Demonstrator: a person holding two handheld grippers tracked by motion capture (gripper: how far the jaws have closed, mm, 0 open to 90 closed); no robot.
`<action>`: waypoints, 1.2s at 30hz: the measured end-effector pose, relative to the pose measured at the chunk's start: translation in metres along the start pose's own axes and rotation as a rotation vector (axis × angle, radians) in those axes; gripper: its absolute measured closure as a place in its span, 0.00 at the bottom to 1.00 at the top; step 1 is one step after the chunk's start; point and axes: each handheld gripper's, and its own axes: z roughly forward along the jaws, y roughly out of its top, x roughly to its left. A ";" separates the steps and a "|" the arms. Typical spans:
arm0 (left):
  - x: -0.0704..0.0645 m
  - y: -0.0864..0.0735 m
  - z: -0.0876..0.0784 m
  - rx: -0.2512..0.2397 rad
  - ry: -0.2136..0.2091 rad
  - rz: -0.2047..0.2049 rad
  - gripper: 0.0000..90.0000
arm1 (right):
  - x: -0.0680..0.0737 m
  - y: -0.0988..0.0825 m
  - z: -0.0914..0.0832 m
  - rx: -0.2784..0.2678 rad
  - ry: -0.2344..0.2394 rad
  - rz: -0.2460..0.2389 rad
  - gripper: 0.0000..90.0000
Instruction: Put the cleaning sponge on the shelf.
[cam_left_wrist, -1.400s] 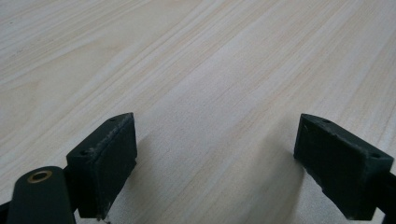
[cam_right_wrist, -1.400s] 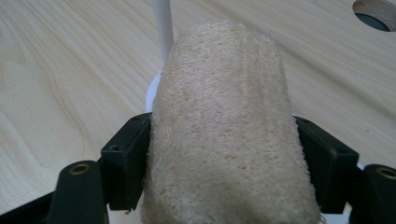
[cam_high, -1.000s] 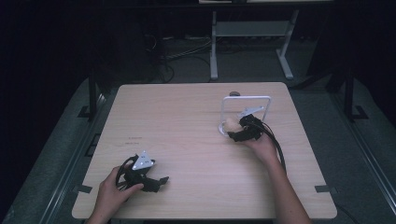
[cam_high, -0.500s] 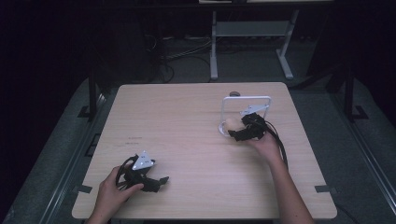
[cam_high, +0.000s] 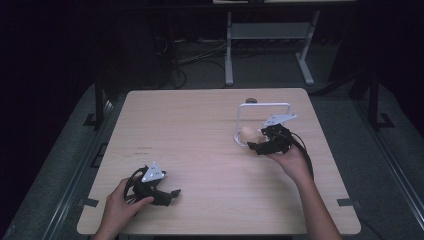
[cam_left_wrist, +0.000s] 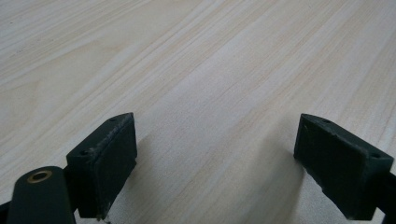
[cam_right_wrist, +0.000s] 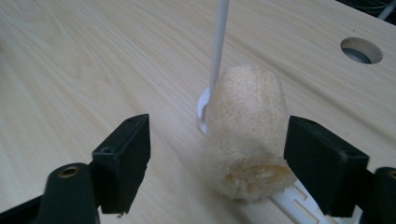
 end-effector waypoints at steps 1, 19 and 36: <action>0.000 0.000 0.000 0.000 0.000 0.001 0.14 | 0.002 -0.001 -0.002 -0.002 0.004 0.003 0.31; 0.000 0.000 0.000 0.000 0.000 0.001 0.14 | 0.017 -0.024 -0.001 0.036 0.062 0.001 1.00; 0.000 0.000 0.000 0.000 0.000 0.001 0.14 | 0.005 -0.041 0.026 0.107 0.030 0.044 1.00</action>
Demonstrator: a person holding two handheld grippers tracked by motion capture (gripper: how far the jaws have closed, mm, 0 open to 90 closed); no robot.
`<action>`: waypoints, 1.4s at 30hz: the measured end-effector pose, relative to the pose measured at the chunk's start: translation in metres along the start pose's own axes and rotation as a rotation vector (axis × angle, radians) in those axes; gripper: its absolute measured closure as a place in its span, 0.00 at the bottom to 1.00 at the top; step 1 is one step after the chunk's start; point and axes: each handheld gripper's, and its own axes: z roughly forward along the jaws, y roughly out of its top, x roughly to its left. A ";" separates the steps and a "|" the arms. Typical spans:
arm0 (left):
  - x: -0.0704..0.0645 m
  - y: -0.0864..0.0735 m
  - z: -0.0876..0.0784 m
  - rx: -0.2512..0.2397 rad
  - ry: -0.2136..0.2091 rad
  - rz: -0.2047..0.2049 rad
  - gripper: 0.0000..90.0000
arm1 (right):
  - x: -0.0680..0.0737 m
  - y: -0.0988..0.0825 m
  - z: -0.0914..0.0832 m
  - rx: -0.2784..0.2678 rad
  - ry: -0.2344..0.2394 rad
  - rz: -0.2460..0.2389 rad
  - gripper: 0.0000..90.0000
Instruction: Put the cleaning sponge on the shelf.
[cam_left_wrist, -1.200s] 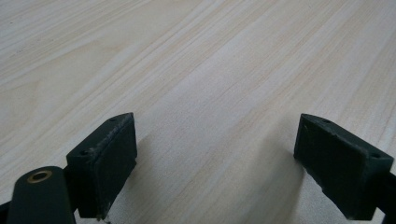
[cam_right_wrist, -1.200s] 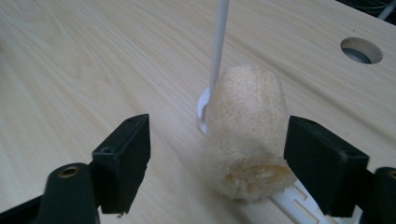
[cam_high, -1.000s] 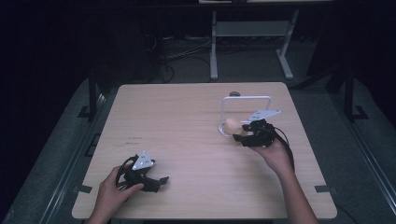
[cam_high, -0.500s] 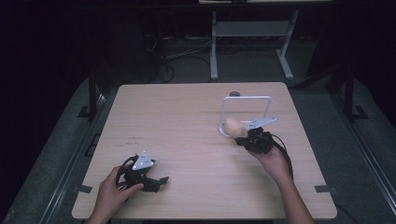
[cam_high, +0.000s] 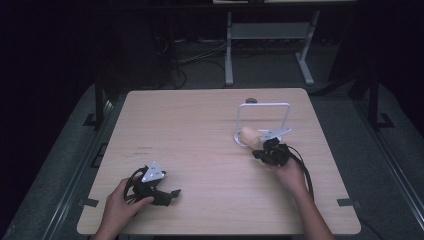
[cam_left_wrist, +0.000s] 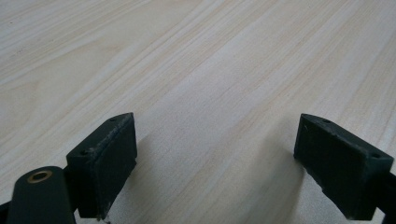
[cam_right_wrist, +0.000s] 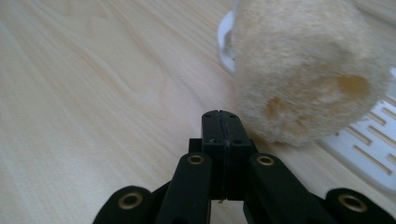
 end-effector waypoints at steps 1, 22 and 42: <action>0.000 0.000 0.000 0.001 0.000 0.000 0.14 | -0.001 -0.001 0.000 -0.003 -0.008 0.005 1.00; 0.000 0.000 0.000 0.000 0.000 0.000 0.14 | -0.024 -0.009 -0.012 -0.045 -0.124 0.052 1.00; 0.000 0.000 0.000 0.000 0.000 0.000 0.14 | -0.034 -0.015 -0.022 -0.066 -0.155 0.083 1.00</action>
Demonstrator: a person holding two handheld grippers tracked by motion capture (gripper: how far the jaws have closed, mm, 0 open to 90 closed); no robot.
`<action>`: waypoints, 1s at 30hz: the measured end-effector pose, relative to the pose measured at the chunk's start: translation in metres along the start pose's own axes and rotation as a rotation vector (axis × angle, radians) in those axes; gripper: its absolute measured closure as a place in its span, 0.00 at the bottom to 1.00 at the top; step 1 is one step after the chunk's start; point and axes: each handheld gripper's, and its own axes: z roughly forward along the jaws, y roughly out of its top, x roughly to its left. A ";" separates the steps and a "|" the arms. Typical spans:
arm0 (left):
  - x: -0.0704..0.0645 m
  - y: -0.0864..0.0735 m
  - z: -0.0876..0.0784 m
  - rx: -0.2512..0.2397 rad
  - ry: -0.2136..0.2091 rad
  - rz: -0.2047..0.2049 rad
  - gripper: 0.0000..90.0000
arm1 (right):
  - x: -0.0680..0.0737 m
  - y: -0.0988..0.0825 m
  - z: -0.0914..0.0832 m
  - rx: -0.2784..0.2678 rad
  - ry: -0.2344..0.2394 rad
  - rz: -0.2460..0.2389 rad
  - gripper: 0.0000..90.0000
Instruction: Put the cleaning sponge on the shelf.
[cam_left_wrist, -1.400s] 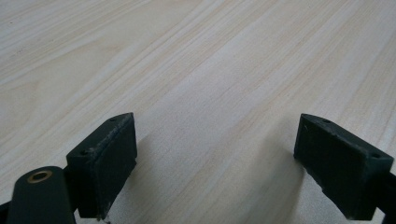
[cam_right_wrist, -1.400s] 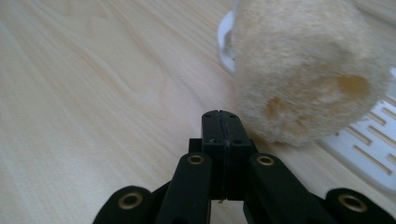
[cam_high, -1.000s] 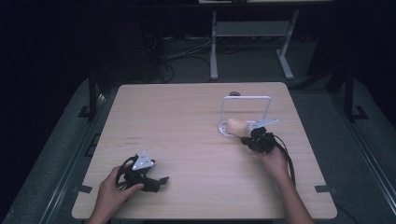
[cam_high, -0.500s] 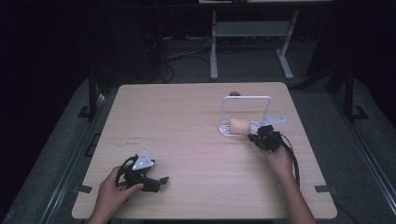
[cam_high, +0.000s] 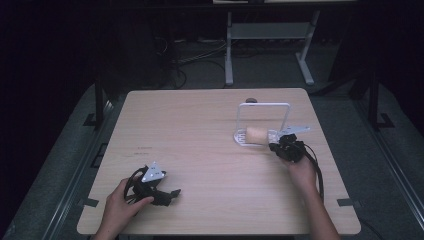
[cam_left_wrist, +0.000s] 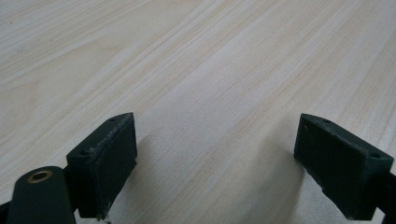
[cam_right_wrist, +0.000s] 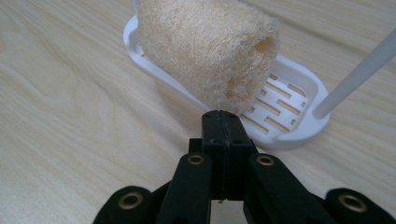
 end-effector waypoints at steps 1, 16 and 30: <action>0.000 0.000 0.000 0.001 0.000 0.001 0.14 | 0.000 0.000 -0.002 -0.001 0.001 0.004 1.00; 0.000 0.000 0.000 0.001 0.000 0.001 0.14 | 0.008 -0.008 -0.025 0.011 -0.035 0.004 0.62; 0.000 0.000 0.000 0.001 0.000 0.001 0.14 | 0.017 -0.032 -0.045 0.006 -0.013 0.002 0.31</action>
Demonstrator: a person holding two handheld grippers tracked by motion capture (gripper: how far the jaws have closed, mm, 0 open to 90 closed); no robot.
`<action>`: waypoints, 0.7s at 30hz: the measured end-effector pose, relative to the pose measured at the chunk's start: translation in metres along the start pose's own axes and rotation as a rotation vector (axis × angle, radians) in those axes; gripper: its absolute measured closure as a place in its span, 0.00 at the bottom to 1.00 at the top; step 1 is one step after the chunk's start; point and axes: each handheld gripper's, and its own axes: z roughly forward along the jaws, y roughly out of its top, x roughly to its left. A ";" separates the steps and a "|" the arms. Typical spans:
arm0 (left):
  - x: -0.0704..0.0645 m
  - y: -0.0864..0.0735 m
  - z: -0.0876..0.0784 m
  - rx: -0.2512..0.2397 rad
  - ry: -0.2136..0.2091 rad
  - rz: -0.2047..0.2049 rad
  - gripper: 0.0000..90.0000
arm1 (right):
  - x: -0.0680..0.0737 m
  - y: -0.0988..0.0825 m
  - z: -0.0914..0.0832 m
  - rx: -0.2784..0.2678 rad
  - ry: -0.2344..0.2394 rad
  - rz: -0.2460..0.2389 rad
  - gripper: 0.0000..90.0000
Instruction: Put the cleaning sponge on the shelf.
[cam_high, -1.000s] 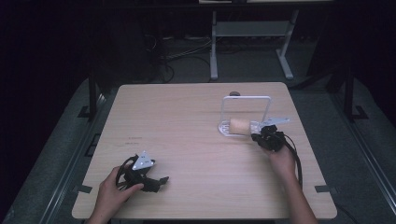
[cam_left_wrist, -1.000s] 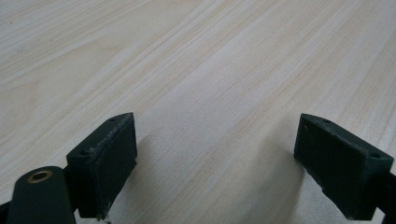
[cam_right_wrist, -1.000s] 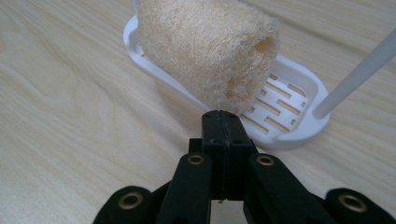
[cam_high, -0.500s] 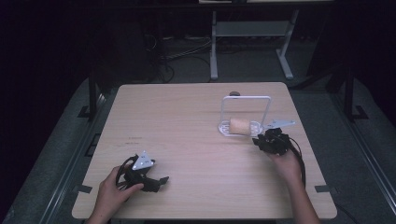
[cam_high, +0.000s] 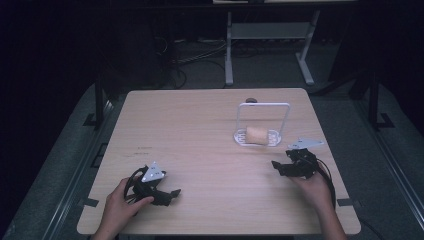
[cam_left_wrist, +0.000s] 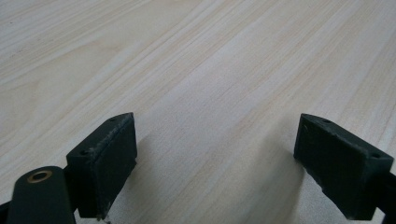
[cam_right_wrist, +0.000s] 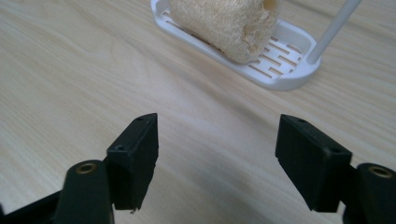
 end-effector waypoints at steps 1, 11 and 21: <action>0.000 0.000 0.000 0.000 0.000 0.000 0.14 | 0.001 -0.001 -0.001 0.000 0.002 -0.001 0.30; 0.000 0.000 0.000 0.000 0.000 0.001 0.14 | 0.007 -0.020 -0.017 -0.017 -0.002 -0.003 0.23; 0.000 0.000 0.000 0.000 0.000 0.001 0.14 | 0.009 -0.042 -0.032 -0.035 -0.016 0.033 0.16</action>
